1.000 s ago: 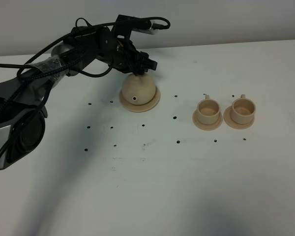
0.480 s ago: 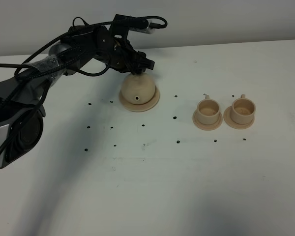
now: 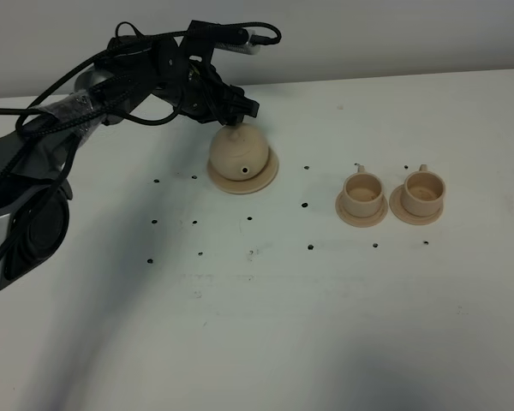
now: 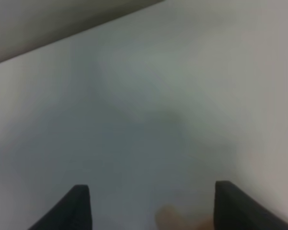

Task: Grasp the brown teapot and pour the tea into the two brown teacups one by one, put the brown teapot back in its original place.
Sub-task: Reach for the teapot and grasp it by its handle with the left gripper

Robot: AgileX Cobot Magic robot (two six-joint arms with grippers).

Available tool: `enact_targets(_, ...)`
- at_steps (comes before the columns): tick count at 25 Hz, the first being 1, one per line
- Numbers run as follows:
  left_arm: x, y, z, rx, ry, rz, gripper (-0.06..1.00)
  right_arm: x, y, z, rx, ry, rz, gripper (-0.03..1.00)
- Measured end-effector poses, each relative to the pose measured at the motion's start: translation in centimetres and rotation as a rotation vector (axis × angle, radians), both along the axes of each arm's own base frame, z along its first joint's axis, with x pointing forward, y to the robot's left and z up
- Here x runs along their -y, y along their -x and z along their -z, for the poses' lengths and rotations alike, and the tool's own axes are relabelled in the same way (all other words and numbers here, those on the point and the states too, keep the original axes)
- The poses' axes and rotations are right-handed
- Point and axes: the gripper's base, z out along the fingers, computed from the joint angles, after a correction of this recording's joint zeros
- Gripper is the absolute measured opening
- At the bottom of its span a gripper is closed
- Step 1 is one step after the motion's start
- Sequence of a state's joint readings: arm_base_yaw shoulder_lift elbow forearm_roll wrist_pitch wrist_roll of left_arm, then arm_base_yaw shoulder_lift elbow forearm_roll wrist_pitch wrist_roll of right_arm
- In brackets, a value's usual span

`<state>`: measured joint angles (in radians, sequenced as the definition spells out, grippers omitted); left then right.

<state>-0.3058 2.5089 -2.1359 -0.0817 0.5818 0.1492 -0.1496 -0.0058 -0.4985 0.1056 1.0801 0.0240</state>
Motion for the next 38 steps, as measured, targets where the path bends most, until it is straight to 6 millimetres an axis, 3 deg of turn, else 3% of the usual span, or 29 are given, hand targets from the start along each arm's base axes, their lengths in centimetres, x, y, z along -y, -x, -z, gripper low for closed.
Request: enact_targets(38, -2.2, 1.2, -0.8, -0.154, -0.167, -0.078, 0.54, 0.0, 0.0, 0.0, 0.000, 0.000, 0.000, 0.49)
